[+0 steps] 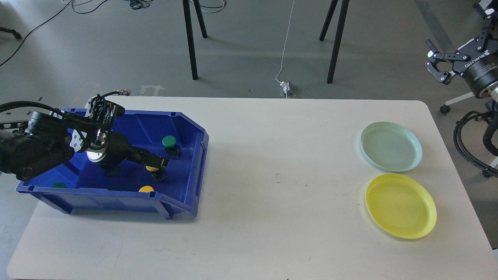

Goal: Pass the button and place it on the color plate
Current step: 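Lower the left gripper into the bin and grasp the yellow-topped button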

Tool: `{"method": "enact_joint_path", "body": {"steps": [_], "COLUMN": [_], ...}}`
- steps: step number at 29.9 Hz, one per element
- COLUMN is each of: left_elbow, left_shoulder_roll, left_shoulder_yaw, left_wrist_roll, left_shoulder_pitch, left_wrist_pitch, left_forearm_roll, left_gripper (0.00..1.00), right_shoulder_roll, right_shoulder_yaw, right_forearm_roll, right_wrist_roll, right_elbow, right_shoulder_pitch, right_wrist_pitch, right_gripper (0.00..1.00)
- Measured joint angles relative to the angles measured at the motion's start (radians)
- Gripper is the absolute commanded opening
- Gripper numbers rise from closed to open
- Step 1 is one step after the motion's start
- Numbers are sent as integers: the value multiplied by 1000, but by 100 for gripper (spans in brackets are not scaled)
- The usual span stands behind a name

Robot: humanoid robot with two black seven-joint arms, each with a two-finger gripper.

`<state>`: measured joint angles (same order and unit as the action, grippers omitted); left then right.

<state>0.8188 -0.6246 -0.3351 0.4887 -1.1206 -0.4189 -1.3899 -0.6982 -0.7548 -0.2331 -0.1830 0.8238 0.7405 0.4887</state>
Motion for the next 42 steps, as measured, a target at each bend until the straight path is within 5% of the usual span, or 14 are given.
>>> {"method": "enact_joint_path", "body": {"steps": [29,42], "left_elbow": [-8,-36], "left_shoulder_roll": [29,33], "left_shoulder_yaw": [-1,-3], "left_wrist_roll": [0,0], "left_shoulder_pitch": [36,54], "left_wrist_pitch": [24,34], "left_forearm_roll": [-3,-3], "left_gripper": [93,72], "right_shoulder_roll": [0,0], "right_shoulder_yaw": [0,0], "right_forearm_roll": [0,0], "right_wrist_roll": [1,0], "right_elbow": [0,2], "right_shoulder_pitch": [-6,-10], "right_wrist_pitch": [0,0], "right_gripper": [100,100]}}
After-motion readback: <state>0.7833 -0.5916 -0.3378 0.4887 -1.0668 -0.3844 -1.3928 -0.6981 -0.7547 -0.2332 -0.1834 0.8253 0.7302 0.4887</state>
